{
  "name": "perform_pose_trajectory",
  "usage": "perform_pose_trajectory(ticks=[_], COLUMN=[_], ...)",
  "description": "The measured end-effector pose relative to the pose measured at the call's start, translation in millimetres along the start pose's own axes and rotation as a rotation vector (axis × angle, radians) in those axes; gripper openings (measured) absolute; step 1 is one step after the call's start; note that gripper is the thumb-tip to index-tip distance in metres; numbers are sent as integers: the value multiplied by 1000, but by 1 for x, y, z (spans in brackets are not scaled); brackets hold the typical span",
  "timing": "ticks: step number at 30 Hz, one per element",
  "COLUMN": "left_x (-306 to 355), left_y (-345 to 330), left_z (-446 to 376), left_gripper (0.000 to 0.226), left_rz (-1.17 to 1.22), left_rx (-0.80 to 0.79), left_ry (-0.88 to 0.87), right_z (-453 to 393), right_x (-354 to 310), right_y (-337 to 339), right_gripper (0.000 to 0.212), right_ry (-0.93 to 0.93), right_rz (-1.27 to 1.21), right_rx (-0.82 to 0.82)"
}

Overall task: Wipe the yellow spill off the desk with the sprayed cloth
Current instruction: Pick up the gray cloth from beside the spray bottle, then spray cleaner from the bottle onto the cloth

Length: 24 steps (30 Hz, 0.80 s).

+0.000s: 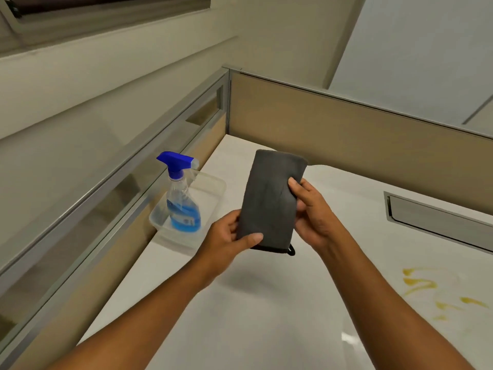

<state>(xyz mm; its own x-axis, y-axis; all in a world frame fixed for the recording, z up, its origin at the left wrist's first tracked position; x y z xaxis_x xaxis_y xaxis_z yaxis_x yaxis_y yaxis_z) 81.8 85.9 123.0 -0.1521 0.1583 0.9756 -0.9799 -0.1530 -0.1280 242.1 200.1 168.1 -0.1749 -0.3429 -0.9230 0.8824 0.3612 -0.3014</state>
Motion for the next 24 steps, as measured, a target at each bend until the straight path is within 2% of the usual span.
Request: perform_pose_trajectory(ticks=[2,4,6,8,13,15,17,19,22,24], left_x=[2,4,4,1,-9,-8,-6,0,13,22], left_y=[-5,-13,-20,-21,6,28,56,82,109,120], left_z=[5,10,15,20,28,31,29,20,-3,-17], left_gripper=[41,41,40,38,36,32,39,50,73,83], left_rz=[54,119,147,104,-55,-150,-282,-396,-496,-511], left_rx=[-10,-69,-109,-64,119,287,525,674,735,711], left_ry=[13,35,71,82,94,15,-110,-213,-259,-261], right_z=[8,12,12,9,-2,-7,-10,-12,-14,-14], right_x=[3,10,21,33,47,44,39,38,39,40], right_y=[1,-3,-16,-26,-30,-32,-34,-34,-36,-38], right_gripper=[52,75,104,120,119,118,117,118,120,121], right_ry=[-6,-43,-112,-172,-201,-210,-219,-232,-252,-259], right_rz=[-136,-303,-414,-503,-570,-593,-585,-553,-530,-507], right_rx=[-37,-109,-260,-370,-345,-376,-413,-437,-474,-496])
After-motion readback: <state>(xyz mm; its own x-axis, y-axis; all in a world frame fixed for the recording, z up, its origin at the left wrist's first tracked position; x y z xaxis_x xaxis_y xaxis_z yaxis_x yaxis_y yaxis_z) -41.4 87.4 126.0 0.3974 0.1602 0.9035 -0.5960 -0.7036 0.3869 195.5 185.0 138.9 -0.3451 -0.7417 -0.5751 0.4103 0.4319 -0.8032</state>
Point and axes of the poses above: each hand's wrist, its own z-axis away from the middle knuckle, its own y-axis out of the back of the hand, x = y × z, the point moved 4 cm from there along -z, towards the middle knuckle, and after that the axes turned 6 degrees about z, right-handed, at the moved point
